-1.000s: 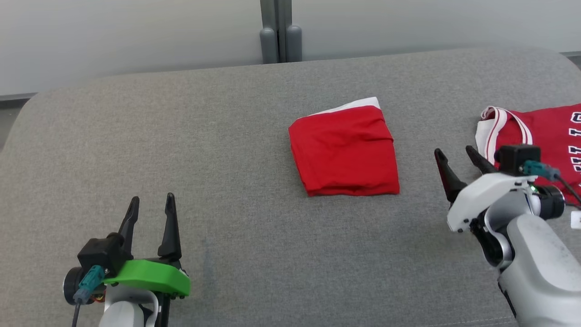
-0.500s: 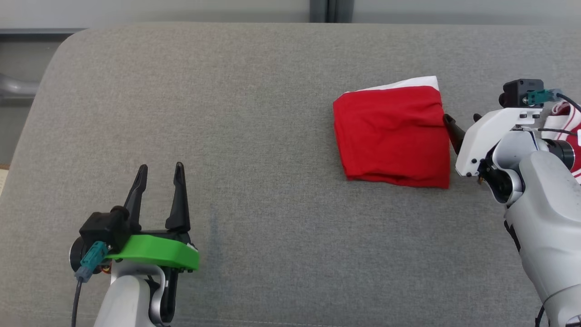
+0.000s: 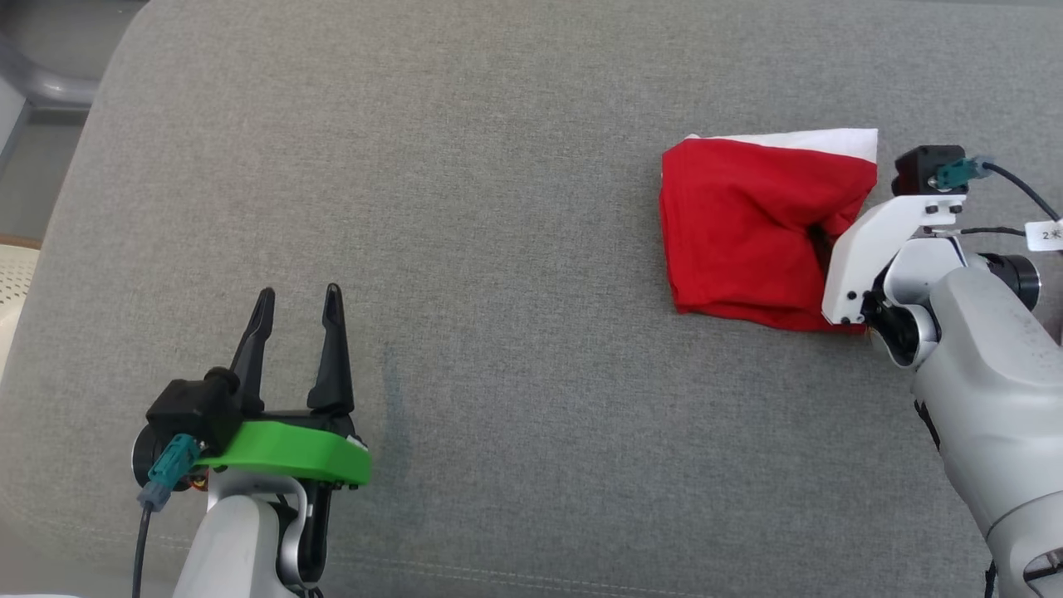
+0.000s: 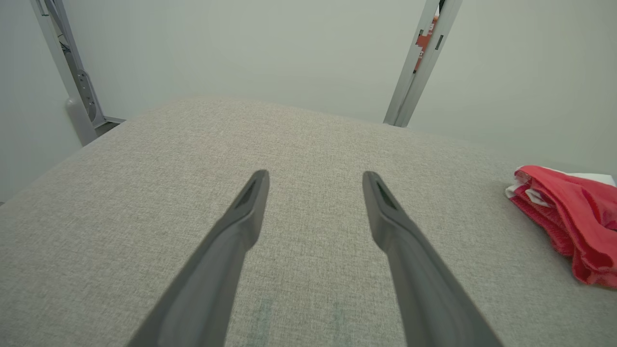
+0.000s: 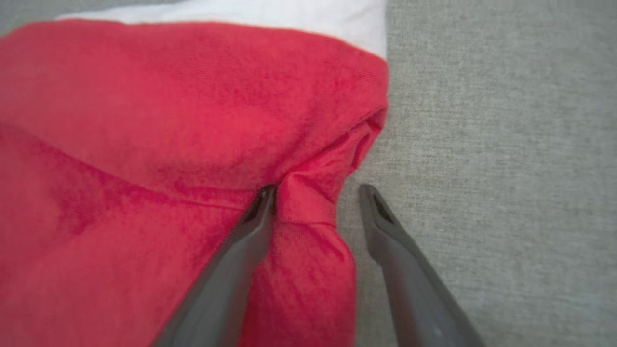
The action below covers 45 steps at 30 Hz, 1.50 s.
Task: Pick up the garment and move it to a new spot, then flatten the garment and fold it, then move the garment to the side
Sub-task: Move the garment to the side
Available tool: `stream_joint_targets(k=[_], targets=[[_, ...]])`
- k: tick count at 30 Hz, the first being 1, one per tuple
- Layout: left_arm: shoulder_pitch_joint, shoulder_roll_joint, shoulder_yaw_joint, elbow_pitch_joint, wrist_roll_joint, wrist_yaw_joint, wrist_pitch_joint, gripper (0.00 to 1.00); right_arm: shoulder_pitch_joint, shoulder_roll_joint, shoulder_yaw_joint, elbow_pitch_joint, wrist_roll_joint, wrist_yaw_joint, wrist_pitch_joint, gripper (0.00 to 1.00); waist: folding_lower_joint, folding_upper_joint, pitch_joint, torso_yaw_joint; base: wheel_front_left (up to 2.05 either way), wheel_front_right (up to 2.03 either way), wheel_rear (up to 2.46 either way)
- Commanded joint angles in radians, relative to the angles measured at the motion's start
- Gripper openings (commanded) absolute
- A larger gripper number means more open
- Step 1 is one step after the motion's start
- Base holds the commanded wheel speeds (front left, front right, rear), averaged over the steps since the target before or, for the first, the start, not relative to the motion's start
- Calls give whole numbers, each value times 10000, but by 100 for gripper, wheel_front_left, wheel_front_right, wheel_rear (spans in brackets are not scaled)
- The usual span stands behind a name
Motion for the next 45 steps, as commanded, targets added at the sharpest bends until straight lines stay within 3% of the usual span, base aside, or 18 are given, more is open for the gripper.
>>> stream_joint_targets(k=[1,9,14,20,24,32,45], targets=[[-169,34,17,-53,-111,34,-28,100,377,68,385,226,-100,37,295,0,0,0,11,-136,0,0,0],[-125,34,264,-362,-58,79,-28,100,-738,-1207,2469,-1367,-578,14,556,0,0,0,-42,-1043,0,0,0],[-64,38,444,-422,180,0,-28,100,-1392,-2238,3787,-2742,-117,17,1263,0,0,0,-105,-1926,0,0,0],[-150,38,621,-516,501,-103,-28,100,-1733,-3470,4323,-4022,649,17,1847,0,0,0,-45,-2979,0,0,0],[-381,37,601,-553,651,-182,-28,100,-1656,-4162,4357,-4196,700,17,1818,0,0,0,121,-3367,0,0,0],[-642,38,608,-708,961,-293,-28,100,-1548,-5193,3874,-3441,-66,17,1057,0,0,0,689,-3354,0,0,0],[-929,37,571,-871,1075,-343,-28,100,-1505,-5884,2803,-1362,-1459,17,104,0,0,0,1614,-2369,0,0,0]])
